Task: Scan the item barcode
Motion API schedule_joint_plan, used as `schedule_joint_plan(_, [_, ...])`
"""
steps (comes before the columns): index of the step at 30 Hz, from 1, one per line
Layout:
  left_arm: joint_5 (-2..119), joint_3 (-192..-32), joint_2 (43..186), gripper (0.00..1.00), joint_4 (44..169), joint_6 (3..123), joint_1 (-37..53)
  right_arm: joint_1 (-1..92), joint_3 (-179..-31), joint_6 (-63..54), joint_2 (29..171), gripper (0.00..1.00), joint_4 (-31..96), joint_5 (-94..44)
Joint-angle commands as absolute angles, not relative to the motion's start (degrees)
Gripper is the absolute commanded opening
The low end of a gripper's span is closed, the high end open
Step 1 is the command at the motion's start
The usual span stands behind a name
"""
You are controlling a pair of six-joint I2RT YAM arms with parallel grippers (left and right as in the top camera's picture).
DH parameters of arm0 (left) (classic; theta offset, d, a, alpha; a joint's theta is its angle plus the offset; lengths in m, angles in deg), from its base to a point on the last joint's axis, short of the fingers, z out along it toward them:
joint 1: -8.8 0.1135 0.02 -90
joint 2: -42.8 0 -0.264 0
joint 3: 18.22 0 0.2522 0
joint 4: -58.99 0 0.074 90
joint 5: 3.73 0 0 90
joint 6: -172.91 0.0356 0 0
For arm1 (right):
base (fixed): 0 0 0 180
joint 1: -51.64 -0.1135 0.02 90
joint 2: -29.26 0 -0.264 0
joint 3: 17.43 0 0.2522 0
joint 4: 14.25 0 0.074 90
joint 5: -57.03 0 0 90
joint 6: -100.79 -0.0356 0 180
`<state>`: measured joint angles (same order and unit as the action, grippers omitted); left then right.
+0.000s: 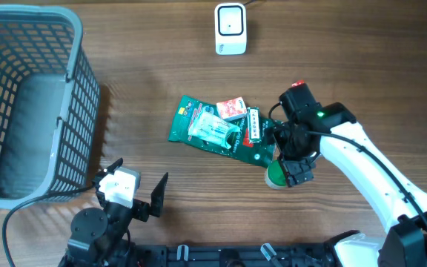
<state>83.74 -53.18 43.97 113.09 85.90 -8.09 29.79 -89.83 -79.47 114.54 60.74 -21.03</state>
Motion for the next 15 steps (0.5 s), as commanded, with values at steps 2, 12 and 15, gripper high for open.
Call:
schedule_joint_plan(2, [83.1, -52.8, 43.8, 1.0, 112.9, 87.0, -8.1, 29.4, -87.4, -80.9, 115.4, 1.0, 61.7, -24.0])
schedule_joint_plan(12, [83.1, -52.8, 43.8, 1.0, 112.9, 87.0, -8.1, 29.4, -84.2, -74.6, 115.3, 0.69, 56.0, -25.1])
schedule_joint_plan(15, [83.1, -52.8, 43.8, 1.0, 112.9, 87.0, -8.1, 29.4, -84.2, -61.4, 115.3, 0.64, 54.4, -29.2])
